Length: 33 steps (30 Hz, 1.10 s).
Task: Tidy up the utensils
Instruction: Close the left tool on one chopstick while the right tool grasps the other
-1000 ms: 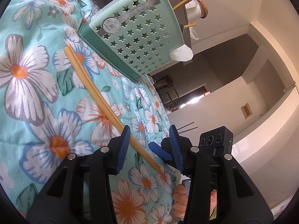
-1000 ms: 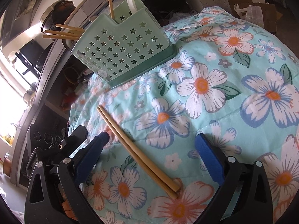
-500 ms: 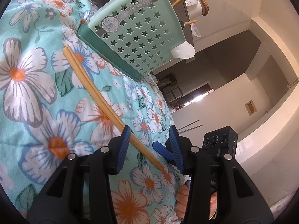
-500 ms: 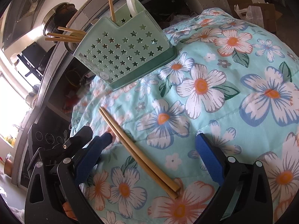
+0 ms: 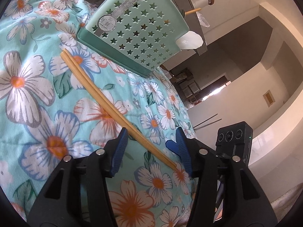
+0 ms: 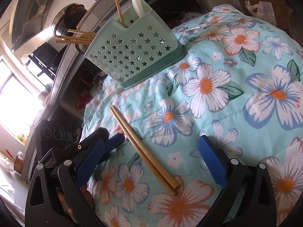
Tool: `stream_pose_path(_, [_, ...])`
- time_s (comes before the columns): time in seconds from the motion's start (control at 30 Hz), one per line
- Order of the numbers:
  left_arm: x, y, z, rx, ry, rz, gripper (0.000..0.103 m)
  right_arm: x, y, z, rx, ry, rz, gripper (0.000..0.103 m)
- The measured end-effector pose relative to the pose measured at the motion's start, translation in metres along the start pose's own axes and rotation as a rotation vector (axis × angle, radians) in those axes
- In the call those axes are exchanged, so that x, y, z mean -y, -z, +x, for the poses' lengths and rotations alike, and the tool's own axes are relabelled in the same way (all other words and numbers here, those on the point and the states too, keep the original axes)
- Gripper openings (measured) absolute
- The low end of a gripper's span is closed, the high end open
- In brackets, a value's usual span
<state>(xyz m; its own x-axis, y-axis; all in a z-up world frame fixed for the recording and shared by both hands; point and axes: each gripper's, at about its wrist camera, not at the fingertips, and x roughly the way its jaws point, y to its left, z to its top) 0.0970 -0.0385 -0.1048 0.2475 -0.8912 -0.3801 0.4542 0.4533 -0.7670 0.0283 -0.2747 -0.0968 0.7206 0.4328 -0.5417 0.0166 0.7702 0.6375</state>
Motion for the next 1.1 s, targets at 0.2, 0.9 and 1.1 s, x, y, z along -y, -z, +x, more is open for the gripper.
stream_pose_path(0.2, [0.012,0.0,-0.008,0.039,-0.124,-0.033,0.074,0.011,-0.008,-0.004,-0.056,-0.08,0.063,0.095])
stream_pose_path(0.9, [-0.041,-0.01,-0.01,0.076,-0.133,-0.471,0.016,0.031,-0.003,-0.019,-0.04,-0.152,0.12,0.07])
stream_pose_path(1.1, [-0.036,-0.007,-0.005,0.08,-0.166,-0.43,0.008,0.034,-0.002,-0.021,-0.024,-0.15,0.118,0.069])
